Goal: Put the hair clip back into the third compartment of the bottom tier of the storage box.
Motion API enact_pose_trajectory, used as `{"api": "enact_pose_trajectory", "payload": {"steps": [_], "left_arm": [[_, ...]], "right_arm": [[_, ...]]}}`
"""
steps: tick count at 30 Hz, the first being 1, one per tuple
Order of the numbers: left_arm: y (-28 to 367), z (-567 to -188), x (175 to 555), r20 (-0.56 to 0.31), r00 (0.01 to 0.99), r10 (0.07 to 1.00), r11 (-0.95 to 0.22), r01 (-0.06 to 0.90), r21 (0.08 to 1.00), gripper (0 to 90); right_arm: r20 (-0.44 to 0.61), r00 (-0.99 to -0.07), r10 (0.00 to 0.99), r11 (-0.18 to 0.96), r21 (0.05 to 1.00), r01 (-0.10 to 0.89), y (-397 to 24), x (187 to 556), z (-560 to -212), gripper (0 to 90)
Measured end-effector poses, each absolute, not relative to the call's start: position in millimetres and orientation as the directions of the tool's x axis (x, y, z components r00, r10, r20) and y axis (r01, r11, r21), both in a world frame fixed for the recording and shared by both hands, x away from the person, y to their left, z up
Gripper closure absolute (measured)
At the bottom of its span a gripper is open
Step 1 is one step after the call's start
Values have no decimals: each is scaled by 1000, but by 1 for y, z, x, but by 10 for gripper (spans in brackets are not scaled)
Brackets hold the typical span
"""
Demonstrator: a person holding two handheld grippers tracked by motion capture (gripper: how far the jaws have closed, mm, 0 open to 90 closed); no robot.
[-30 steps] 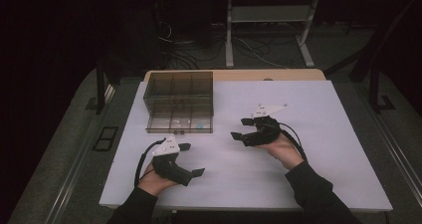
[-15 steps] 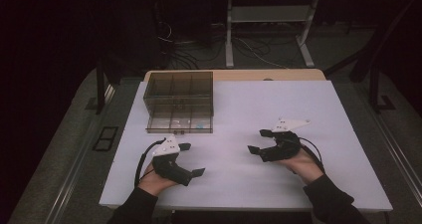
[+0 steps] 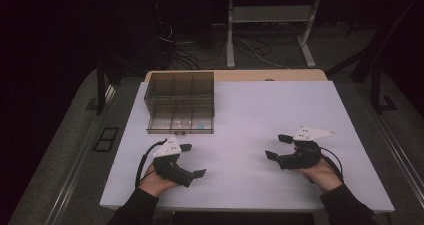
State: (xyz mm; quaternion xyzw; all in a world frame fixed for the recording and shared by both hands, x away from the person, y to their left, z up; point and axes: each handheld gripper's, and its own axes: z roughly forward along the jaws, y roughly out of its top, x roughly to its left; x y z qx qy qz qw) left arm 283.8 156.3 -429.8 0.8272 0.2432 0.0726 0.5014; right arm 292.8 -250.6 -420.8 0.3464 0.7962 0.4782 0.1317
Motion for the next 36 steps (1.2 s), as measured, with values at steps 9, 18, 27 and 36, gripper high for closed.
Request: {"api": "enact_pose_trajectory", "payload": {"steps": [9, 18, 27, 36], "left_arm": [[156, -429, 284, -122, 870, 477, -375, 328, 867, 0], [156, -430, 285, -123, 870, 478, -379, 330, 864, 0], [157, -429, 285, -117, 871, 478, -381, 325, 865, 0], [157, -429, 285, -120, 869, 480, -382, 329, 864, 0]], "right_arm": [[135, -679, 722, 240, 871, 429, -281, 280, -426, 197], [151, -653, 742, 214, 870, 445, -297, 269, -432, 196], [120, -645, 755, 249, 858, 450, -303, 259, -438, 194], [69, -640, 766, 305, 836, 456, -305, 253, -444, 170]]}}
